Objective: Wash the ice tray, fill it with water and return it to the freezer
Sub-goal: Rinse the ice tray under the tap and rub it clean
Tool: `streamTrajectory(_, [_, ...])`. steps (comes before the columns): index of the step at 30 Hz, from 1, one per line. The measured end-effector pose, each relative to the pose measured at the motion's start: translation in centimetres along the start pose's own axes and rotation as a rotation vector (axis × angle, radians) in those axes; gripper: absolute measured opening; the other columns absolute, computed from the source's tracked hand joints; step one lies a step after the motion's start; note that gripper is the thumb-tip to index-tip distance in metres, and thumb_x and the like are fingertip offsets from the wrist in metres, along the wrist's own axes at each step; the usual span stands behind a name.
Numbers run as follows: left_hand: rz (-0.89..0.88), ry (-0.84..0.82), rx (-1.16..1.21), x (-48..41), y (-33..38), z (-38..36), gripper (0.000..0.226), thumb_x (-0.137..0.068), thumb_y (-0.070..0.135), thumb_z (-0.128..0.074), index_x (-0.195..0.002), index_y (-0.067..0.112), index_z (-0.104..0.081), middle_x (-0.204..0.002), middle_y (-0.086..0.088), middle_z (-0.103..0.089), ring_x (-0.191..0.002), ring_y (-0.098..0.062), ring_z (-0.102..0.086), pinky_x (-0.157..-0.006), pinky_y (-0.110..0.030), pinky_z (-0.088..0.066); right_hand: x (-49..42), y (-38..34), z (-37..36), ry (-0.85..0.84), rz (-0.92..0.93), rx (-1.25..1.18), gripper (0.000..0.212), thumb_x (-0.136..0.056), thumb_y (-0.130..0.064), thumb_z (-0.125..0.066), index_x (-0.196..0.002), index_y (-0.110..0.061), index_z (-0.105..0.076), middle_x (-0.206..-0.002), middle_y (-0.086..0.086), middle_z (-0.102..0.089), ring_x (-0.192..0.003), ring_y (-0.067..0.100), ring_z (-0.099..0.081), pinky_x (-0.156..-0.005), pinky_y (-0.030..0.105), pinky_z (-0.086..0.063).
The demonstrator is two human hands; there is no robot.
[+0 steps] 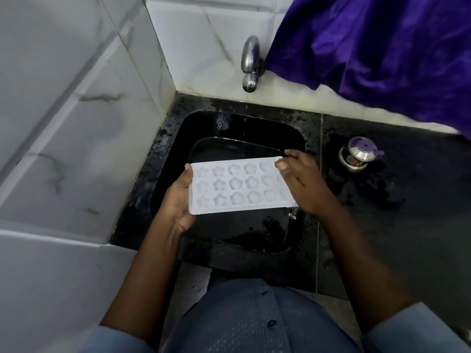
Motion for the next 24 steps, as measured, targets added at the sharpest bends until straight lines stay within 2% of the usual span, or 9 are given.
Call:
streamTrajectory(2, [0.0,-0.015,0.018,0.4,-0.2,-0.1,0.068,-0.106,0.064,-0.049,-0.144,0.01,-0.066,-0.142,-0.018,-0.07,-0.127,-0.037,-0.071,-0.085,-0.052,-0.065,0.4,0.1,0.0,0.006,-0.014,0.012,0.052,-0.102,-0.063,-0.033,-0.126,-0.032,-0.067,-0.153,-0.001,-0.046,-0.143,0.022,-0.035,-0.114,0.035,-0.025])
streamTrajectory(5, [-0.011,-0.044,0.025,1.1,-0.1,-0.2,0.067,-0.106,0.064,-0.05,-0.142,0.012,-0.069,-0.144,-0.018,-0.069,-0.129,-0.037,-0.069,-0.088,-0.052,-0.064,0.8,0.1,0.1,0.022,-0.004,0.069,0.051,-0.102,-0.066,-0.031,-0.127,-0.037,-0.064,-0.153,-0.001,-0.046,-0.143,0.025,-0.033,-0.112,0.034,-0.023])
streamTrajectory(10, [-0.024,-0.034,0.019,1.7,0.1,-0.3,0.066,-0.105,0.065,-0.05,-0.136,0.012,-0.074,-0.143,-0.019,-0.069,-0.127,-0.037,-0.07,-0.086,-0.051,-0.065,0.7,-0.1,-0.2,0.044,0.009,0.061,0.057,-0.101,-0.065,-0.029,-0.122,-0.029,-0.067,-0.153,0.002,-0.047,-0.143,0.023,-0.033,-0.113,0.035,-0.027])
streamTrajectory(12, [-0.028,-0.011,0.022,1.9,0.1,-0.2,0.068,-0.105,0.065,-0.049,-0.139,0.011,-0.07,-0.142,-0.019,-0.069,-0.127,-0.037,-0.07,-0.085,-0.051,-0.065,0.6,-0.2,-0.3,0.071,0.02,0.054,0.06,-0.102,-0.064,-0.029,-0.123,-0.025,-0.069,-0.153,0.001,-0.048,-0.141,0.024,-0.034,-0.112,0.033,-0.026])
streamTrajectory(19, [-0.031,0.007,0.023,2.6,1.1,-0.3,0.073,-0.106,0.067,-0.041,-0.15,0.011,-0.059,-0.146,-0.017,-0.067,-0.132,-0.035,-0.068,-0.089,-0.05,-0.065,-0.1,-0.8,-0.5,0.098,0.059,0.074,0.053,-0.103,-0.067,-0.03,-0.124,-0.033,-0.065,-0.159,-0.002,-0.041,-0.146,0.02,-0.026,-0.112,0.033,-0.023])
streamTrajectory(24, [-0.024,0.038,0.036,2.7,2.0,-0.1,0.072,-0.108,0.066,-0.038,-0.147,0.011,-0.061,-0.144,-0.017,-0.069,-0.129,-0.034,-0.069,-0.087,-0.05,-0.065,-0.5,-1.9,-1.1,0.093,0.068,0.059,0.053,-0.103,-0.059,-0.034,-0.114,-0.022,-0.069,-0.158,0.002,-0.044,-0.146,0.021,-0.026,-0.116,0.035,-0.026])
Point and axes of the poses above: each hand's wrist, its own x-axis away from the middle knuckle, its own z-axis out of the back of the hand, y = z × x, the point moved 9 cm from there along -x, towards the middle knuckle
